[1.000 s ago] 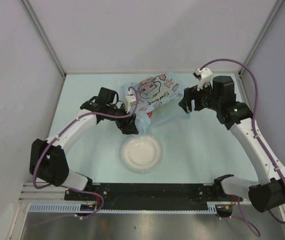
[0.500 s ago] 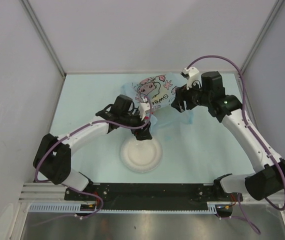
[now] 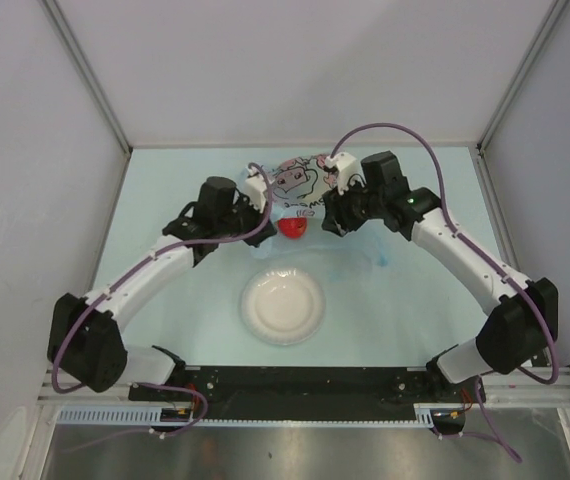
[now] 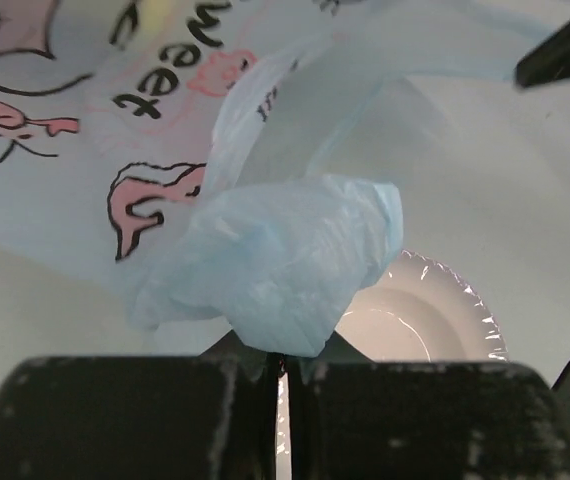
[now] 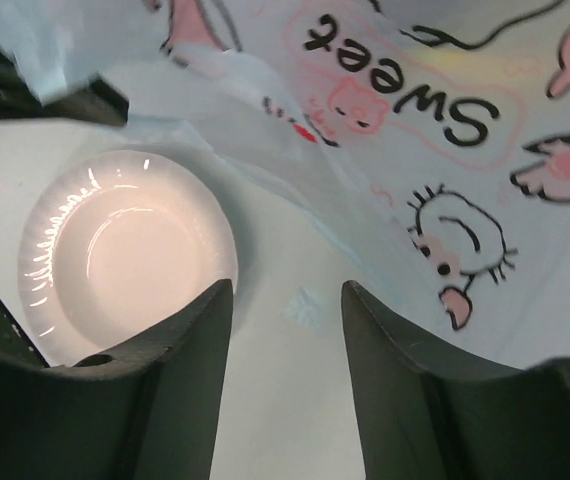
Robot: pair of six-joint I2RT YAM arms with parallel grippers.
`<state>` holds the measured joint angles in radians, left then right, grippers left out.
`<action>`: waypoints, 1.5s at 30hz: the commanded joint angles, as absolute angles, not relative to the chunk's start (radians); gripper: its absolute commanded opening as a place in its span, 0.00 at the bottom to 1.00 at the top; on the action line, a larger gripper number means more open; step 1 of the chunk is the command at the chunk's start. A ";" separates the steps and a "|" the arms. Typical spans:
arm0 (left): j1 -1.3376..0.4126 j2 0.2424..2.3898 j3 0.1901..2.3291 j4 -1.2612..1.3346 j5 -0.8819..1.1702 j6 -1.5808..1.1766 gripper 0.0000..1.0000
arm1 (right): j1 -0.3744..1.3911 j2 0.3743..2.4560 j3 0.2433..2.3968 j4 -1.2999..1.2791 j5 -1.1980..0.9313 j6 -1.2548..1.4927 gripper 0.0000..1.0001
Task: Take the fake fruits out of the plastic bag
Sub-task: Adjust the plastic bag at the center of the board, then take out the fake fruit from the plastic bag.
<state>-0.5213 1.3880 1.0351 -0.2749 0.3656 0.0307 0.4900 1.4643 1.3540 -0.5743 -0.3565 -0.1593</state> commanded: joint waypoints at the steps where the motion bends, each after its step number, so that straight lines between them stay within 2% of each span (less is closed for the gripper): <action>1: -0.476 1.305 1.061 -0.273 0.459 -0.003 0.00 | 0.567 1.509 1.312 -0.474 -0.396 -0.222 0.50; 7: -0.472 1.377 1.137 -0.282 0.485 -0.012 0.00 | 0.626 1.647 1.302 -0.362 -0.408 -0.264 0.45; 11: -0.456 1.430 1.228 -0.291 0.502 -0.052 0.00 | 0.626 1.727 1.307 -0.267 -0.336 -0.203 0.45; 14: -0.442 1.442 1.243 -0.296 0.509 -0.064 0.00 | 0.614 1.761 1.315 -0.216 -0.310 -0.138 0.60; 15: -0.434 1.440 1.241 -0.298 0.509 -0.066 0.00 | 0.614 1.784 1.316 -0.197 -0.283 -0.124 0.72; 17: -0.425 1.440 1.233 -0.301 0.515 -0.078 0.00 | 0.608 1.807 1.328 -0.172 -0.253 -0.081 0.80; 18: -0.414 1.440 1.230 -0.299 0.520 -0.083 0.00 | 0.606 1.833 1.333 -0.157 -0.244 -0.068 0.89; 21: -0.388 1.442 1.224 -0.301 0.537 -0.097 0.00 | 0.597 1.883 1.374 -0.144 -0.244 -0.031 0.97; 31: -0.357 1.450 1.204 -0.310 0.566 -0.072 0.00 | 0.554 2.036 1.567 -0.176 -0.363 0.061 0.98; 42: -0.353 1.453 1.186 -0.333 0.523 -0.002 0.00 | 0.460 2.103 1.629 -0.150 -0.598 0.204 0.99; 45: -0.341 1.448 1.184 -0.334 0.525 -0.003 0.00 | 0.469 2.100 1.650 -0.189 -0.484 0.149 0.99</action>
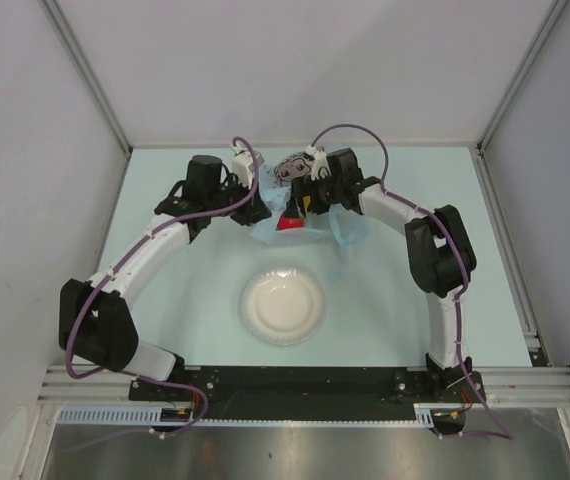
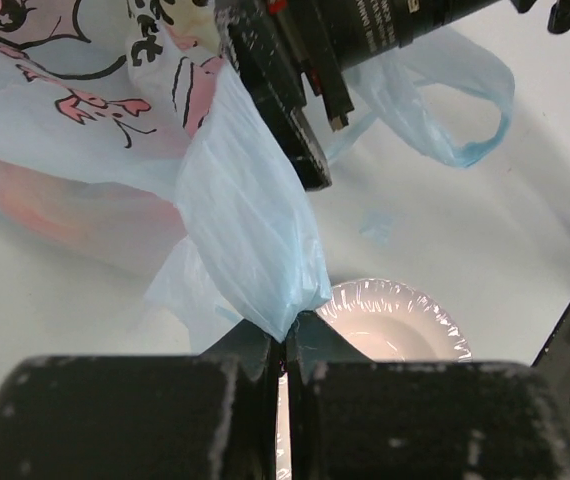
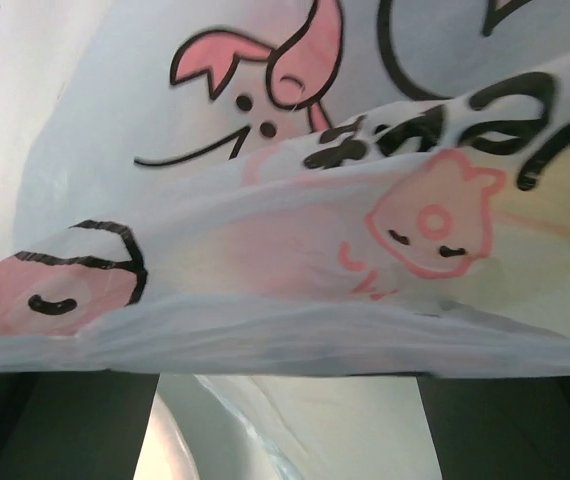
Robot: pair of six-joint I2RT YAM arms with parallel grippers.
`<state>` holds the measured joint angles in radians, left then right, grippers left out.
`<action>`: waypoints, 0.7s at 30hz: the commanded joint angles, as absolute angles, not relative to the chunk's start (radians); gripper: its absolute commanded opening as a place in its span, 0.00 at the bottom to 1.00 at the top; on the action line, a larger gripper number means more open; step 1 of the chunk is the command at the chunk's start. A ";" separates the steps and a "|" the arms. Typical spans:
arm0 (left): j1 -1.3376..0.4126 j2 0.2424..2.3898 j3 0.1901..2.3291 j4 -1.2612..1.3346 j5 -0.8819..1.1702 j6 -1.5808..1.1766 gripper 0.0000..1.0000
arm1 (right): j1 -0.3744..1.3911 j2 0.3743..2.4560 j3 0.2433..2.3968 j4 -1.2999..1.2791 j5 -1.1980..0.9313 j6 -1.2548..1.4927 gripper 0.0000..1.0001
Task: Take the fake fruits out of the plastic bag
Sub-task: Take out the fake fruit from the plastic bag.
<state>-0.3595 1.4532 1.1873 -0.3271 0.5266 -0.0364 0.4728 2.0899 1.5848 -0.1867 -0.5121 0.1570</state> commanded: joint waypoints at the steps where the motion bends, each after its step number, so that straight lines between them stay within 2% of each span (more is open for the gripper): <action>1: -0.341 1.448 1.186 -0.330 0.528 -0.003 0.00 | 0.486 2.109 1.663 -0.204 -0.454 0.125 1.00; 8: -0.341 1.459 1.200 -0.321 0.548 -0.021 0.00 | 0.535 2.181 1.698 -0.227 -0.393 0.106 1.00; 15: -0.341 1.465 1.204 -0.313 0.551 -0.037 0.00 | 0.565 2.210 1.692 -0.235 -0.238 0.080 0.99; 16: -0.341 1.466 1.203 -0.310 0.552 -0.043 0.00 | 0.565 2.207 1.689 -0.232 -0.235 0.069 0.87; 19: -0.341 1.470 1.198 -0.296 0.554 -0.055 0.00 | 0.563 2.184 1.680 -0.219 -0.239 0.028 0.58; 21: -0.341 1.476 1.198 -0.284 0.554 -0.063 0.00 | 0.564 2.146 1.669 -0.210 -0.248 0.005 0.50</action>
